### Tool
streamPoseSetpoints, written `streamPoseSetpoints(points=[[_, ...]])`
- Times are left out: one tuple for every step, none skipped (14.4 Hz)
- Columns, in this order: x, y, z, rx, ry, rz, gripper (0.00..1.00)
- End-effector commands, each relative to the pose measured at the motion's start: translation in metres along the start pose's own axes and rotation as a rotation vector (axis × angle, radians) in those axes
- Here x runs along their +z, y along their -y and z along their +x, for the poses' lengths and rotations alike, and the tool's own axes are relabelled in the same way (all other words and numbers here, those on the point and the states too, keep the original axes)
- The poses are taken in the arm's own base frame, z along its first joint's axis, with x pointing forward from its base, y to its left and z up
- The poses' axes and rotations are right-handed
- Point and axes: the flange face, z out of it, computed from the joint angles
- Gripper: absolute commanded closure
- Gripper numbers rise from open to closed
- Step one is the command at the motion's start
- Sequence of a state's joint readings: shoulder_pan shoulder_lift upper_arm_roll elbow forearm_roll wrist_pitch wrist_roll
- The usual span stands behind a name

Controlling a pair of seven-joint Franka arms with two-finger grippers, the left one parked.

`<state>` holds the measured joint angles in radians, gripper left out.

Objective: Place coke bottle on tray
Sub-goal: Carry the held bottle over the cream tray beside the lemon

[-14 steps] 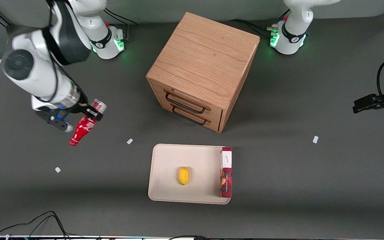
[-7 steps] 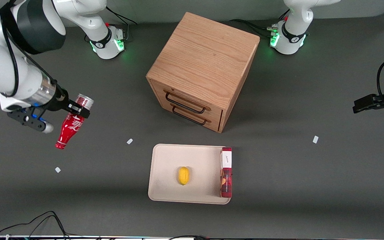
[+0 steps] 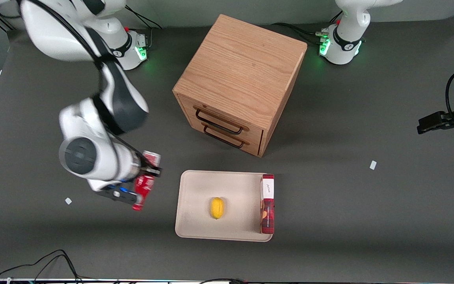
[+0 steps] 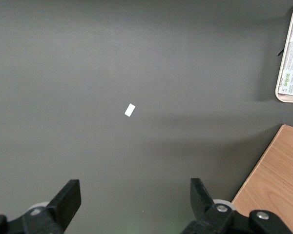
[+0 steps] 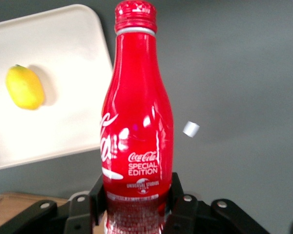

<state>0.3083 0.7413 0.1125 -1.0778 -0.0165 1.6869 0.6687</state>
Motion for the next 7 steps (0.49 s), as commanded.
streamPoseSetpoints(points=[[0.052, 0.038, 0.021, -0.055, -0.095, 0.007, 1.0], [0.077, 0.047, 0.026, -0.072, -0.12, 0.007, 1.0], [0.097, 0.052, 0.031, -0.099, -0.145, 0.014, 1.0], [0.114, 0.054, 0.035, -0.117, -0.15, 0.02, 1.0], [0.119, 0.054, 0.036, -0.131, -0.151, 0.018, 1.0], [0.126, 0.055, 0.035, -0.158, -0.141, 0.013, 1.0], [0.135, 0.055, 0.036, -0.162, -0.135, 0.006, 1.0]])
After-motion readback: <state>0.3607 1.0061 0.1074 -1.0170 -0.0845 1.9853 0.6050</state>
